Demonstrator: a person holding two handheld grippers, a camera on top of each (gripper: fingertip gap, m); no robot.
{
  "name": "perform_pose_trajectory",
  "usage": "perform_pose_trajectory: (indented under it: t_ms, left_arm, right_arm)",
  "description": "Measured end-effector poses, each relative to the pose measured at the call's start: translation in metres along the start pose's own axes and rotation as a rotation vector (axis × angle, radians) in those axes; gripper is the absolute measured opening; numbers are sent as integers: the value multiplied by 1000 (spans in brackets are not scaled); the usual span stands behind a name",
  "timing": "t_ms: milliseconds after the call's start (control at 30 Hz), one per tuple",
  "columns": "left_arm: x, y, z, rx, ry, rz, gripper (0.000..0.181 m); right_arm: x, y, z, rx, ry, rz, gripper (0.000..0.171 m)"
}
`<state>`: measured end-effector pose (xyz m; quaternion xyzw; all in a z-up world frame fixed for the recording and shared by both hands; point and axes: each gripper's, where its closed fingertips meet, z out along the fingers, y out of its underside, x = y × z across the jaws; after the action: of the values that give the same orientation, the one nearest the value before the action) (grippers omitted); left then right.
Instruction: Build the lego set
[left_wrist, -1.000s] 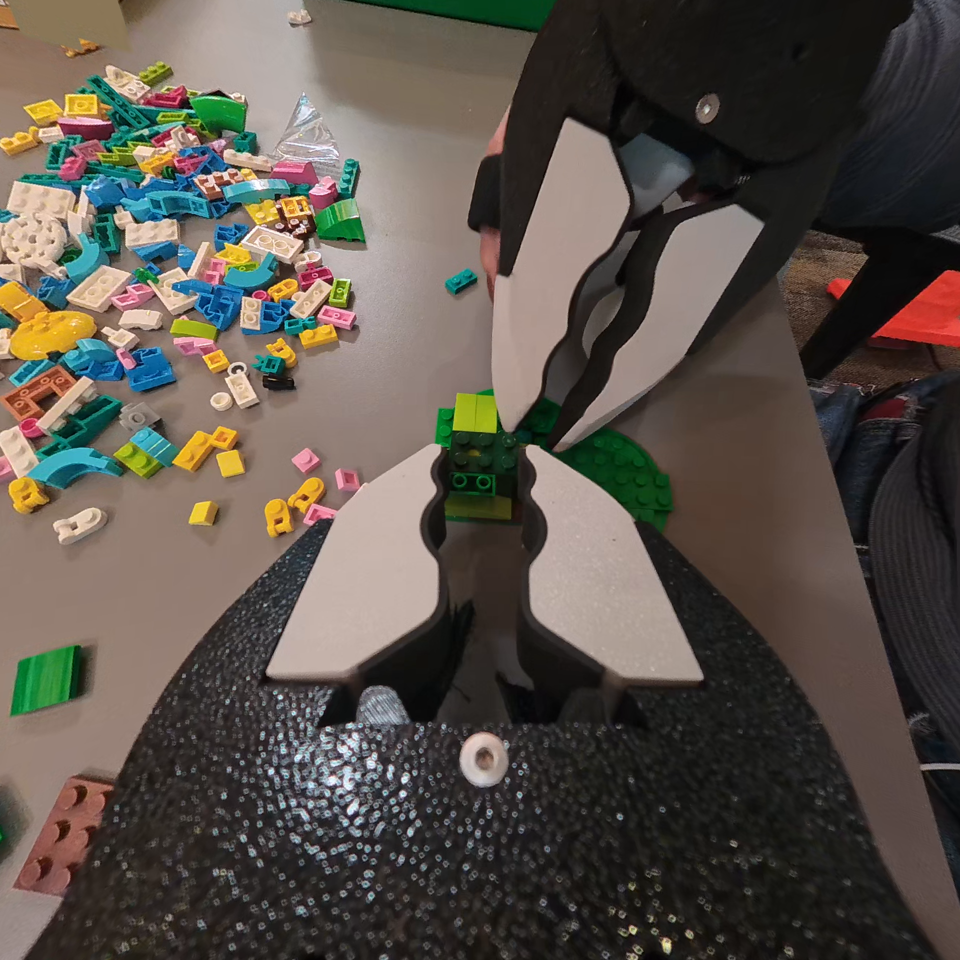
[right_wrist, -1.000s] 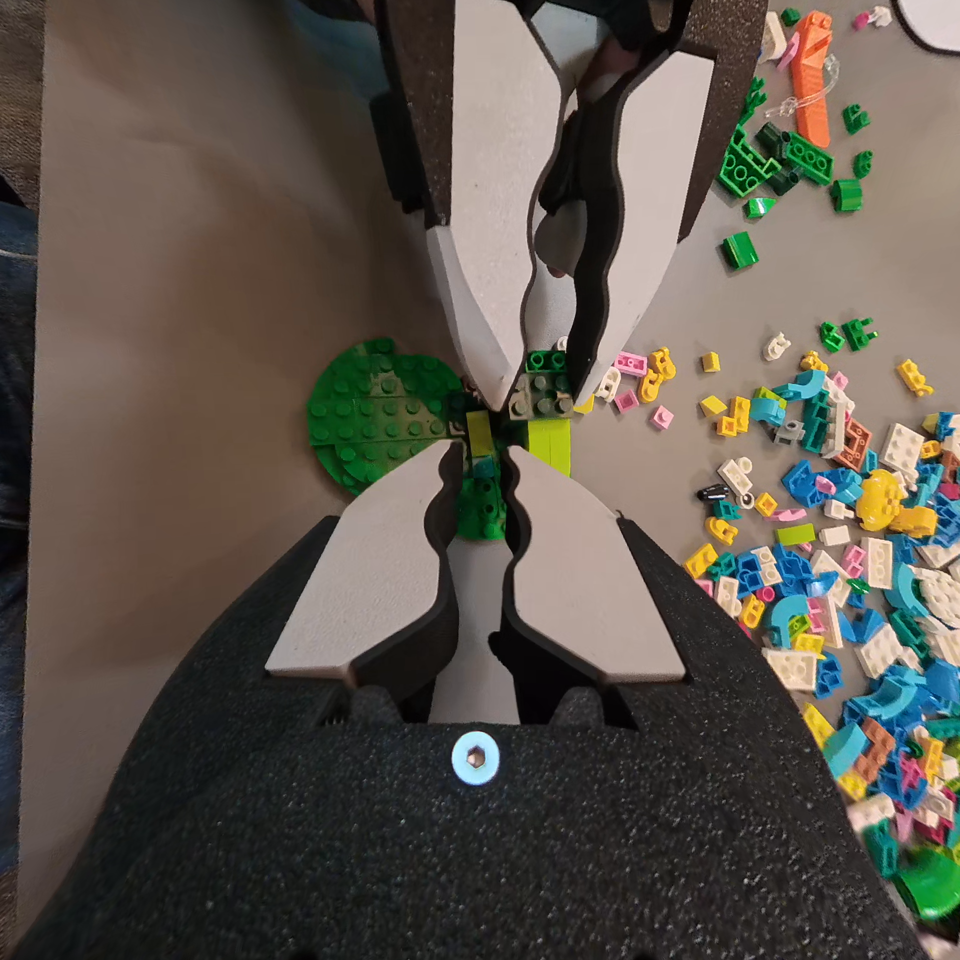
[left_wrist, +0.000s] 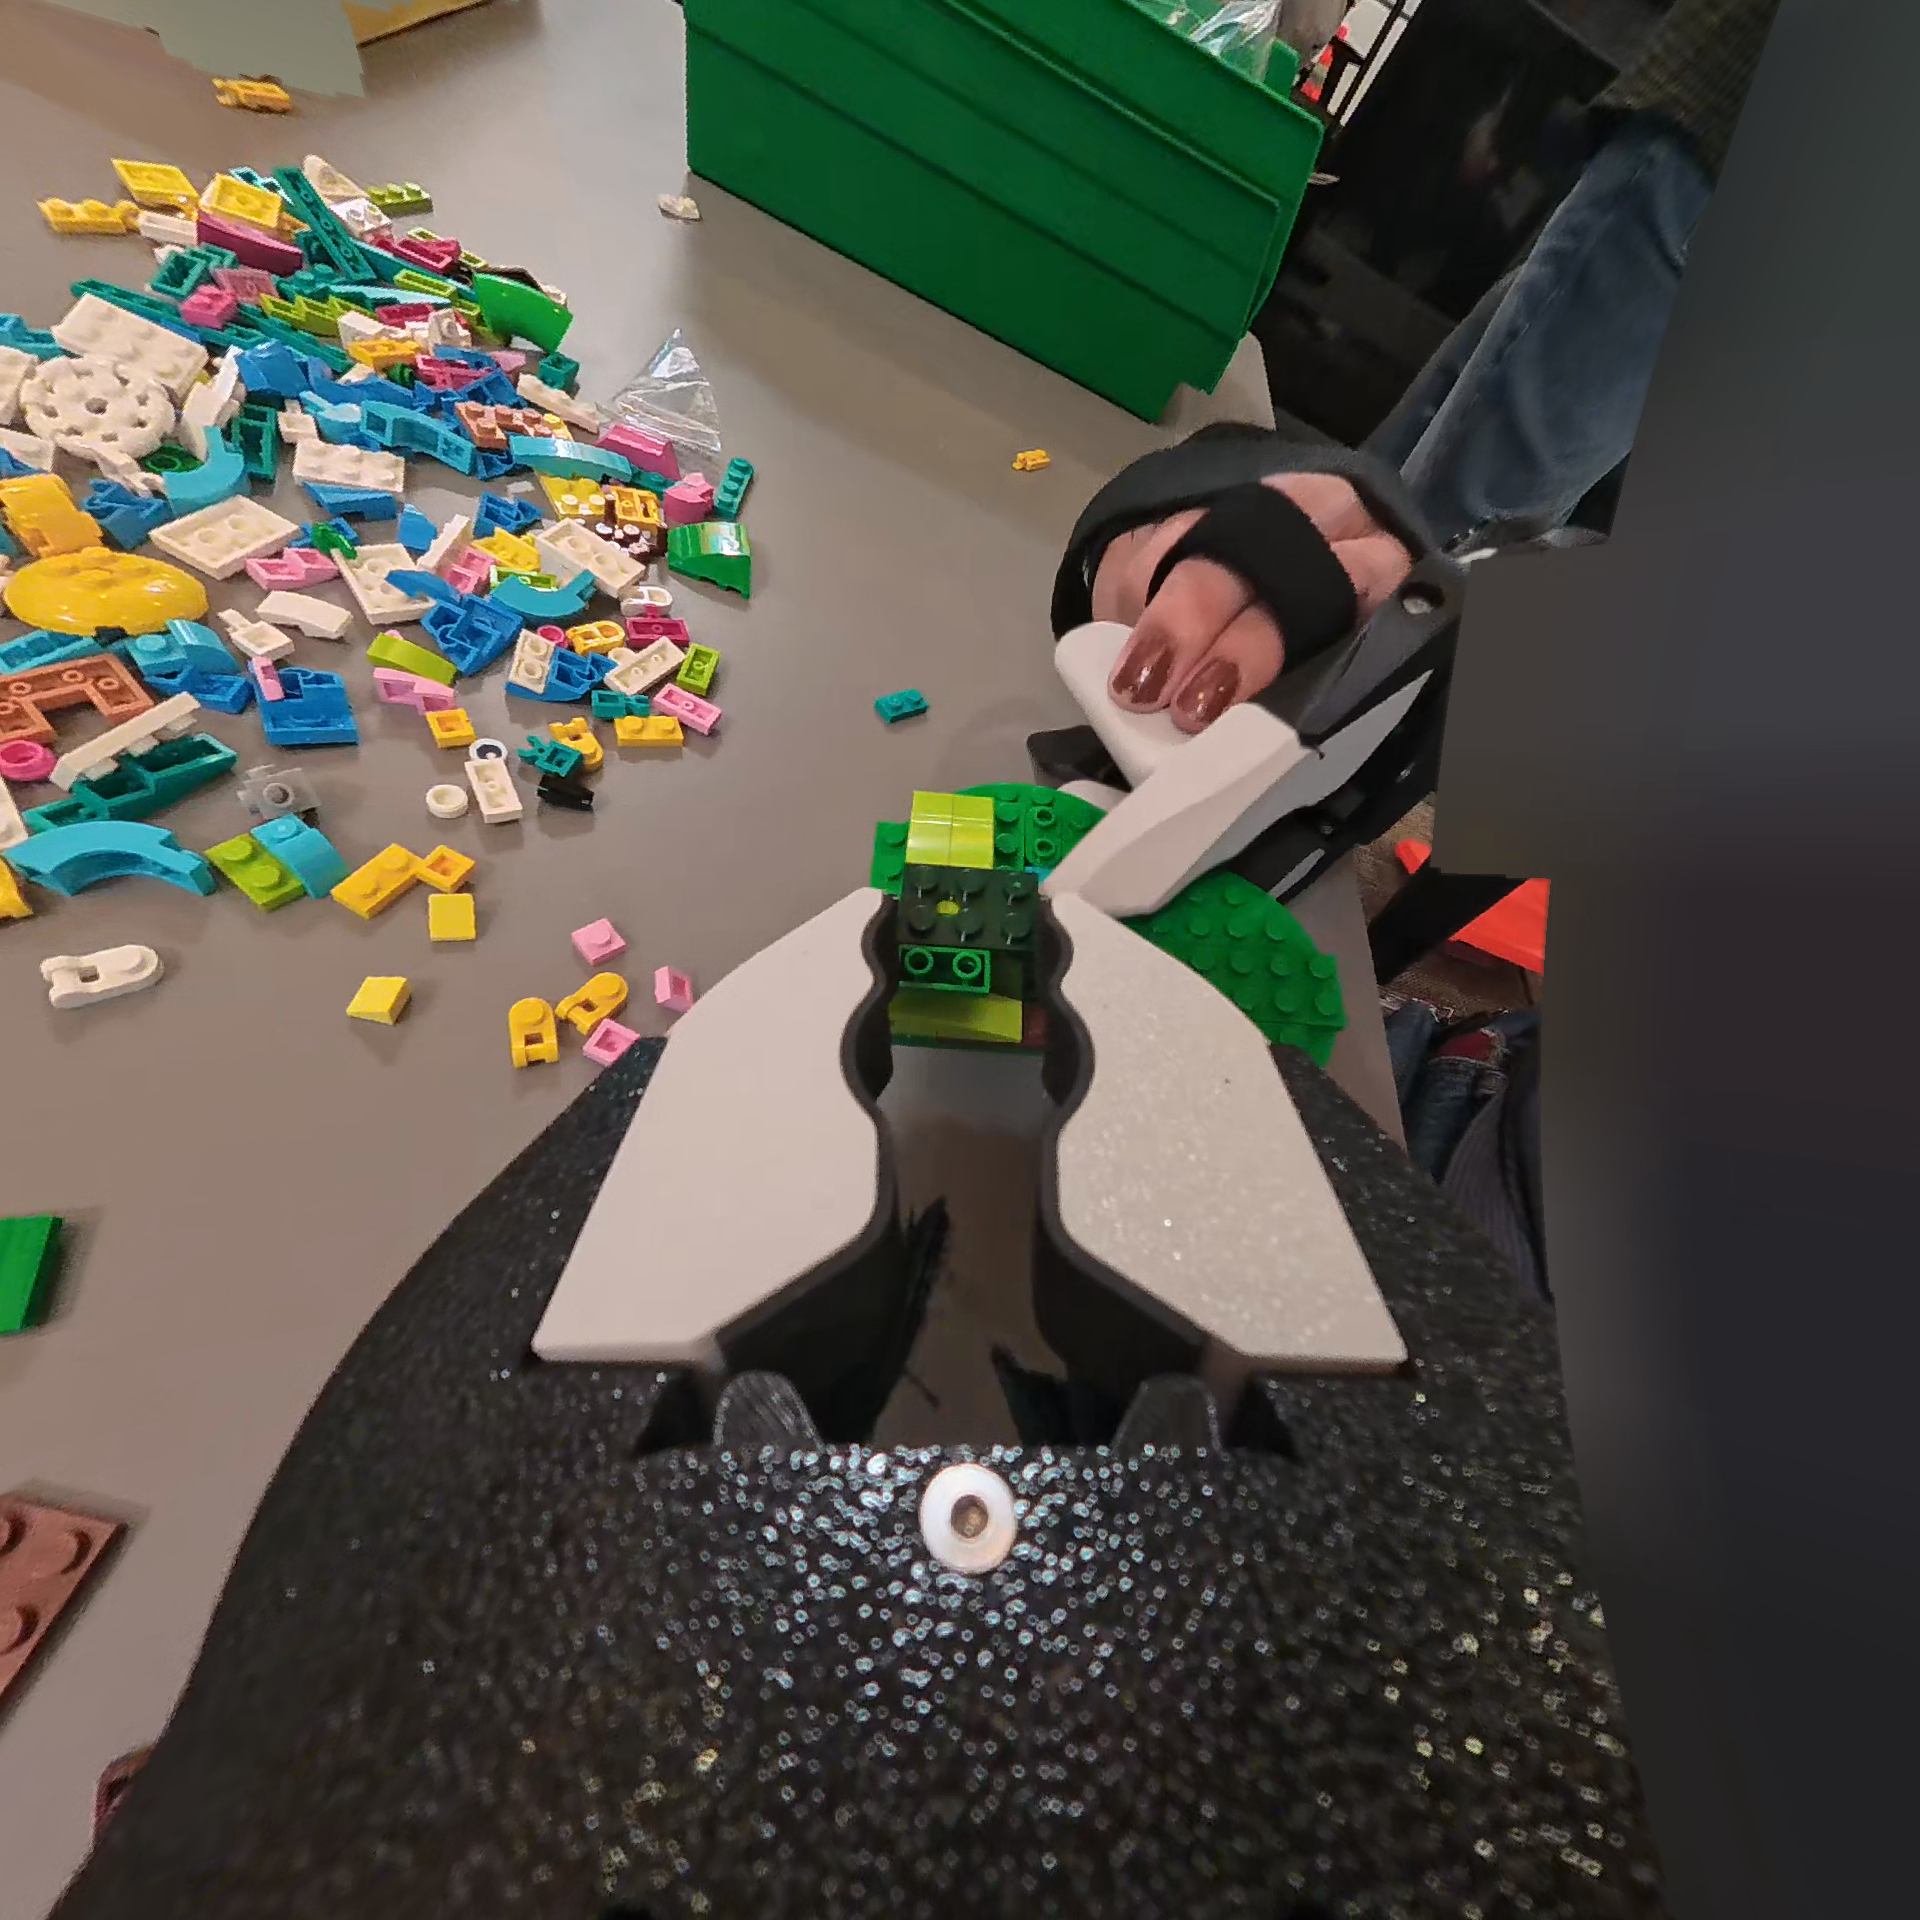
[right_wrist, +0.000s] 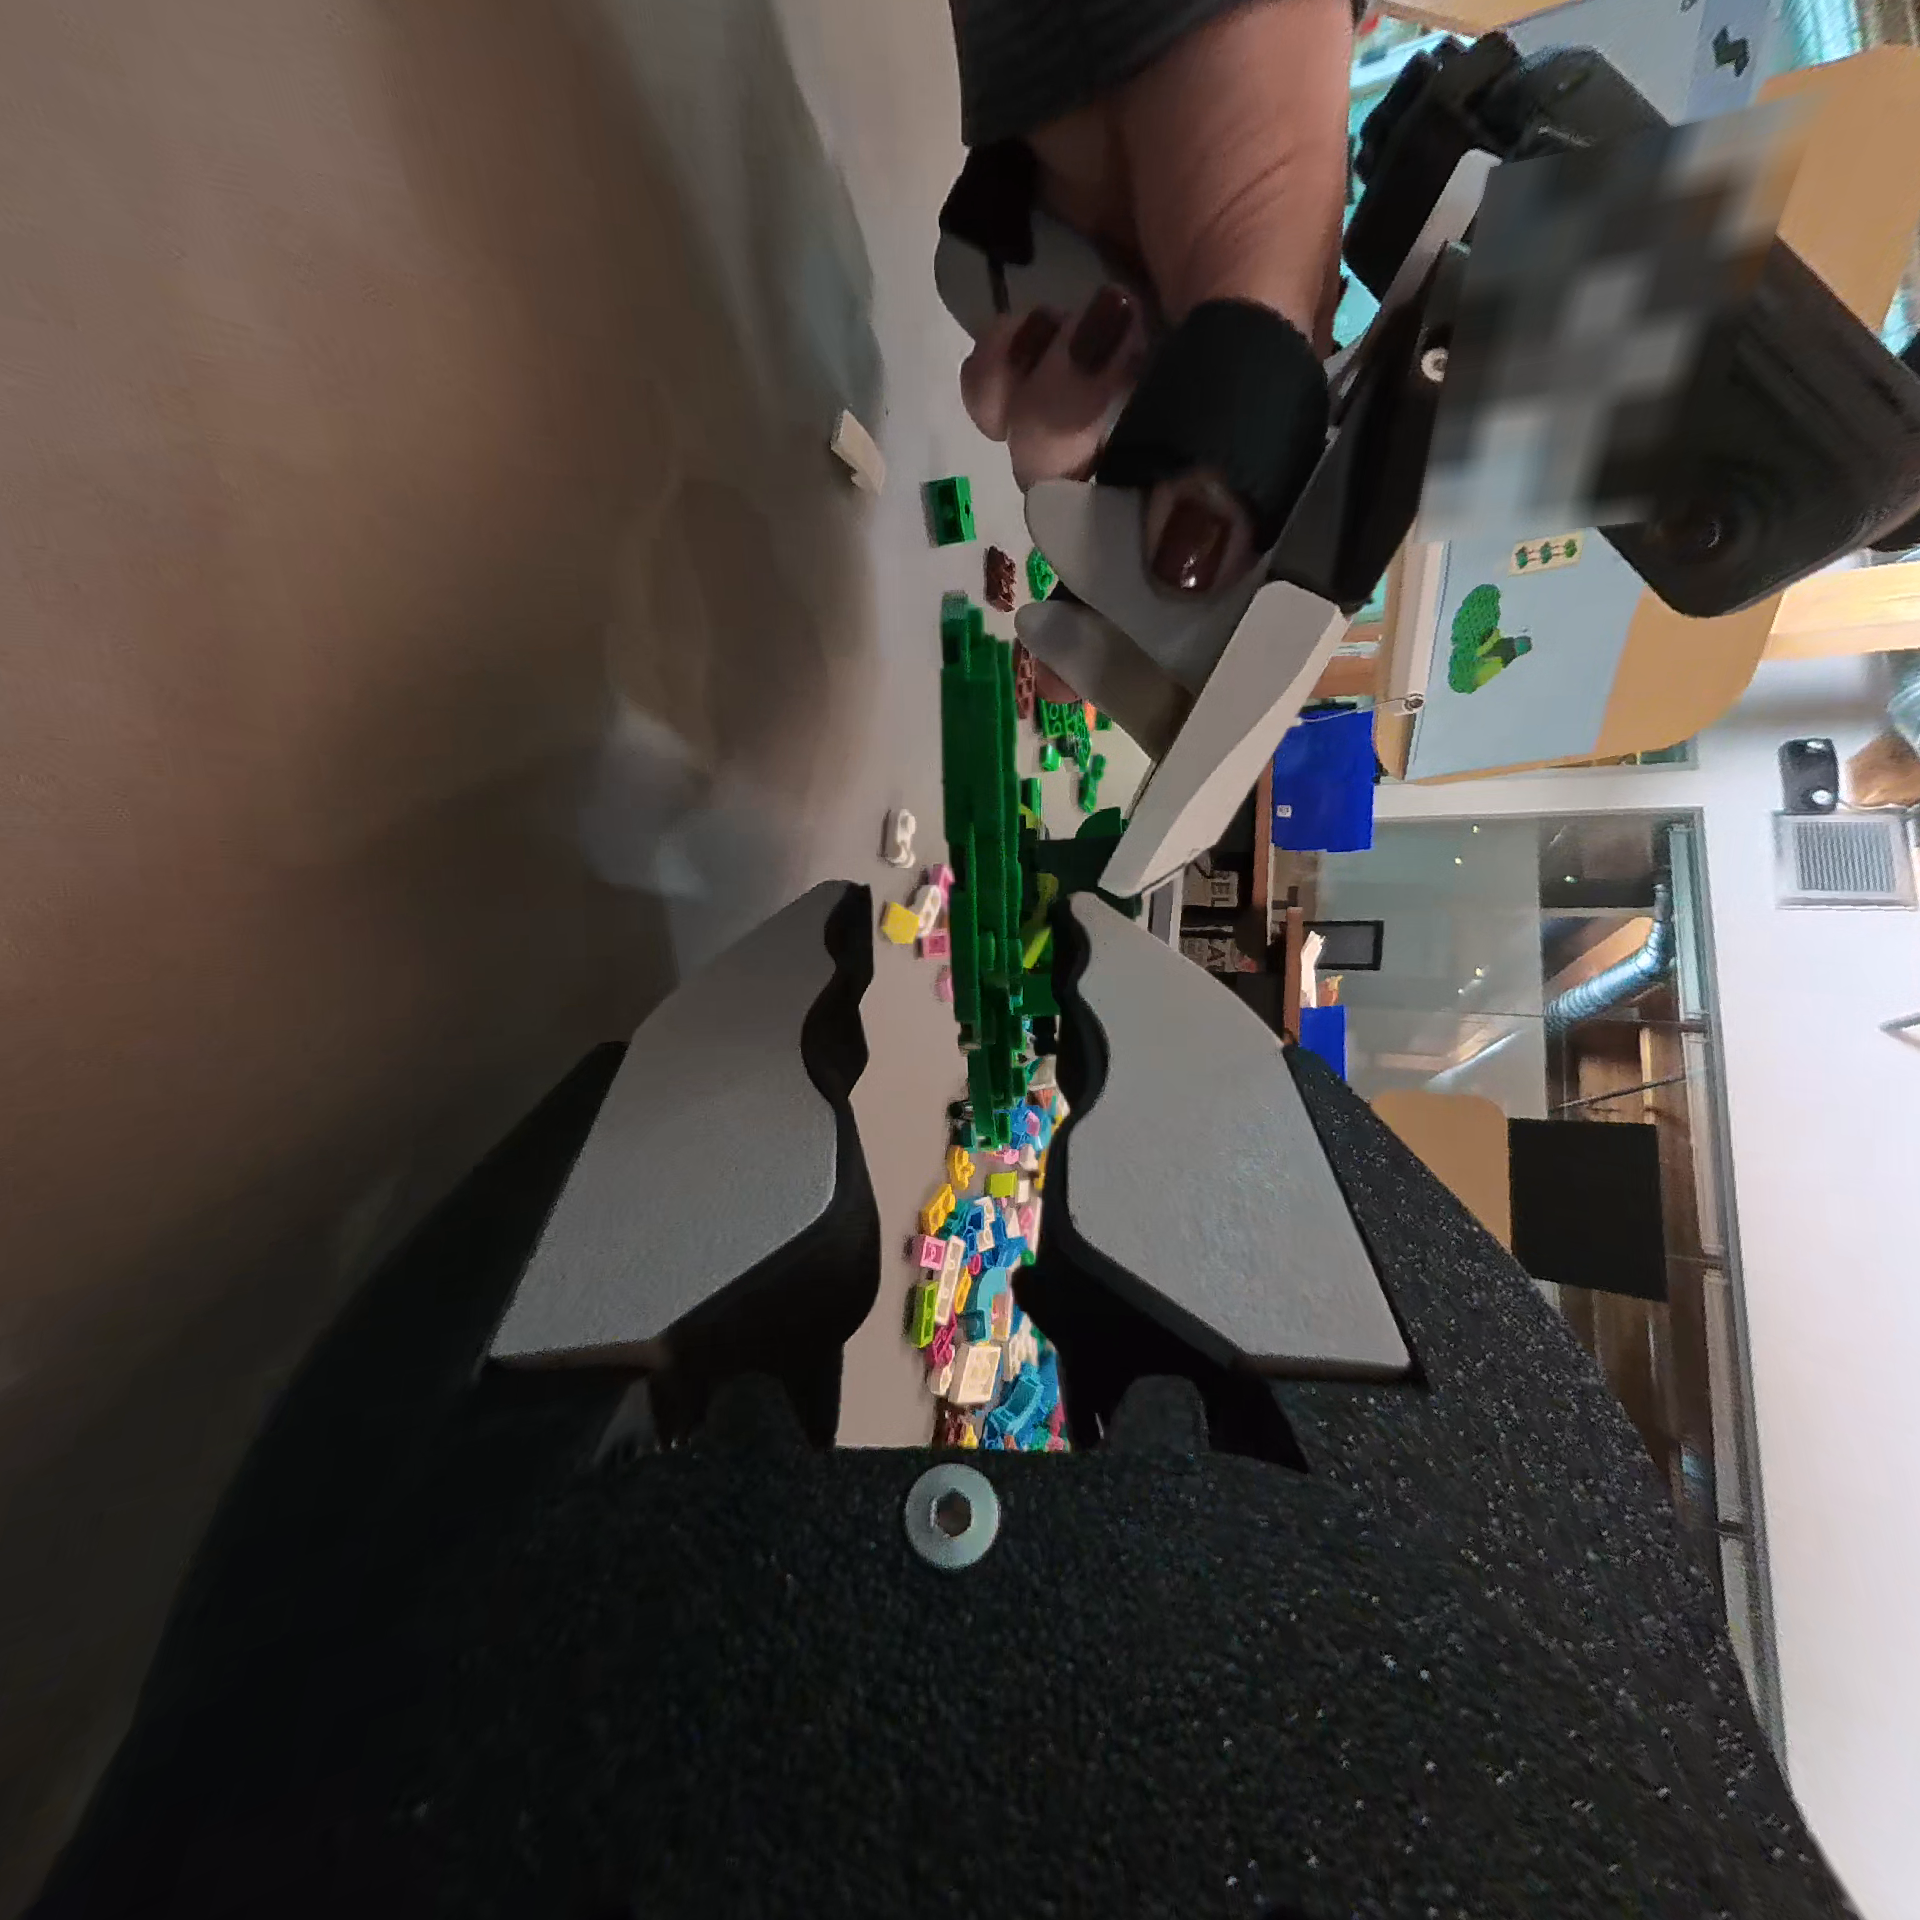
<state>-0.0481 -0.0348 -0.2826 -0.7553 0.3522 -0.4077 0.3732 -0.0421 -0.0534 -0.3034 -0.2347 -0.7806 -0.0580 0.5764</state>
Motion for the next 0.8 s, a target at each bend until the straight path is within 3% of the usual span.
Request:
perform_pose_trajectory:
  t_ms: [133,567,800]
  left_arm:
    - [1,2,2,-15,4,2,24]
    - [3,11,8,-50,29,-20,25]
    - [8,-2,4,22,10,64,31]
  right_arm:
    - [3,-1,0,8,32,-11,17]
    - [-3,-1,-4,-6,-22,-59,13]
    - [7,1,-7,49,-27,156,13]
